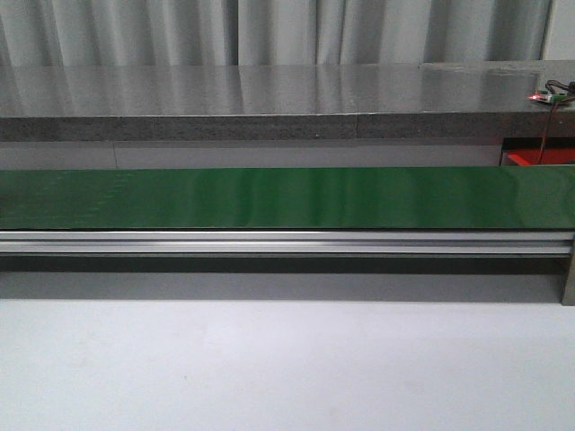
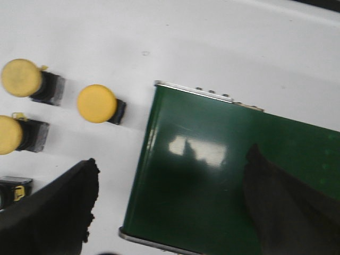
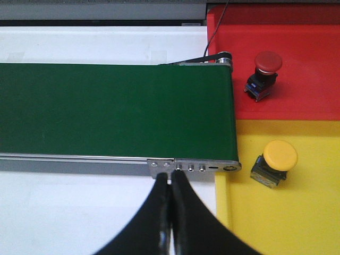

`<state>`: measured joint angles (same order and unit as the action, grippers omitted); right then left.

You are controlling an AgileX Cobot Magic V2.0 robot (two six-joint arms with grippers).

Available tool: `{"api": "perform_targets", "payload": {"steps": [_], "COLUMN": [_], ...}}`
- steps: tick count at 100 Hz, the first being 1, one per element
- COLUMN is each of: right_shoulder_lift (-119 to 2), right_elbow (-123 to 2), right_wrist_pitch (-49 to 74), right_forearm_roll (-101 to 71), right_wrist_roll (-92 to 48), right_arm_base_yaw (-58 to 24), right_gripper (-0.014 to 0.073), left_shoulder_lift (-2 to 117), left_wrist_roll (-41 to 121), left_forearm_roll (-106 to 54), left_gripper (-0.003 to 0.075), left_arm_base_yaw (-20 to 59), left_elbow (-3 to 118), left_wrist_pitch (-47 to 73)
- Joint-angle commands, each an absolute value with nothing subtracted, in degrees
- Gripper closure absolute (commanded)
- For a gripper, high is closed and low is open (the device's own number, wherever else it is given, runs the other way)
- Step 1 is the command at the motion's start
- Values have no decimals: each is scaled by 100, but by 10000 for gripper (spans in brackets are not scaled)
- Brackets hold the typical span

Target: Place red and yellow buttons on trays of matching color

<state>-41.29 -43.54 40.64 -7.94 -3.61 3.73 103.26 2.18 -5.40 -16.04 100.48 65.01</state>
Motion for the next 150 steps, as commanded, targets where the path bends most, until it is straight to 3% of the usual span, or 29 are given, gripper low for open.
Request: {"api": "perform_targets", "payload": {"steps": [1, 71, 150], "right_shoulder_lift": [-4100, -4100, -4100], "right_elbow": [-4495, -4495, -4495], "right_wrist_pitch": [3704, 3704, 3704], "right_forearm_roll": [-810, -810, -810], "right_wrist_roll": [-398, -398, -398], "right_arm_base_yaw": [371, 371, 371], "right_gripper": [665, 665, 665], "left_shoulder_lift": [10005, 10806, 11906], "left_wrist_roll": [260, 1754, 2354], "left_forearm_roll": [-584, -584, -301], "left_gripper": [167, 167, 167], "left_arm_base_yaw": [-1850, -3023, -3092], "left_elbow": [10226, 10249, 10249], "left_wrist_pitch": [6347, 5828, 5345]}}
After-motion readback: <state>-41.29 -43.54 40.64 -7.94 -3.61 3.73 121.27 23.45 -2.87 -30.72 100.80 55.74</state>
